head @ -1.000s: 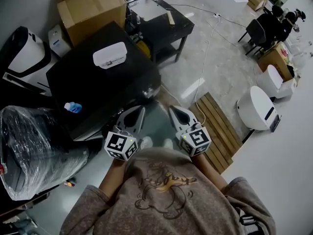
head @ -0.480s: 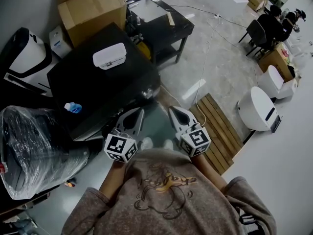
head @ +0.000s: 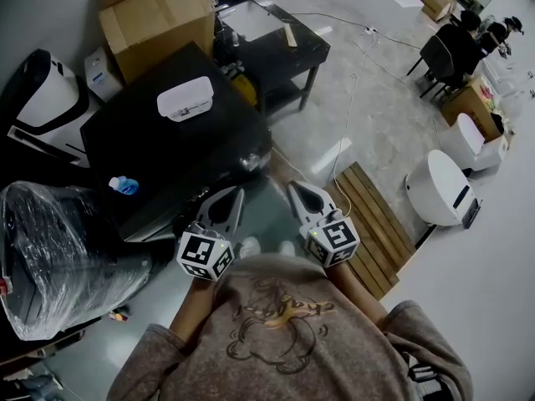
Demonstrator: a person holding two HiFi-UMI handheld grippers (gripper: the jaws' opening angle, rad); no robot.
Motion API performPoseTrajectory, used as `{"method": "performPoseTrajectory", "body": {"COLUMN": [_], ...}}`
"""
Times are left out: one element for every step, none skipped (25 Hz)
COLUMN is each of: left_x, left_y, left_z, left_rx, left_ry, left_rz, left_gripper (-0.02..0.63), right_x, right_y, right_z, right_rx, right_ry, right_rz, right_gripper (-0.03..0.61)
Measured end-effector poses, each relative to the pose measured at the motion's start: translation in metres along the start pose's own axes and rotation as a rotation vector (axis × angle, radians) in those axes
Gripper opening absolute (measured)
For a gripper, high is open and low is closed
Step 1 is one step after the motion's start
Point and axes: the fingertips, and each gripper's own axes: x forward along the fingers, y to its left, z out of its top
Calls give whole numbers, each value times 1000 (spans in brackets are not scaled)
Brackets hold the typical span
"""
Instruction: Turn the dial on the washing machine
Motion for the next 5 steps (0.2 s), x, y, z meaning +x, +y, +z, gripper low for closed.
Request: {"method": "performPoseTrajectory", "body": {"left_x": [0, -1, -1, -1, -1], "left_y": [1, 1, 2, 2, 3], "left_z": [0, 0, 0, 1, 2], "left_rx": [0, 0, 1, 1, 2], "left_ry": [0, 0, 0, 1, 1], "left_rz": [3, 5, 7, 8, 10], "left_gripper": [-8, -8, -8, -8, -8], "right_x": [0, 0, 0, 0, -1], "right_y": [0, 0, 0, -1, -1], "right_z": [0, 0, 1, 1, 1], "right_rx": [1, 2, 1, 0, -1], "right_ry": [-1, -1, 0, 1, 2], "right_rz": [0, 1, 2, 2, 3], "right_gripper": [0, 0, 0, 0, 0]}}
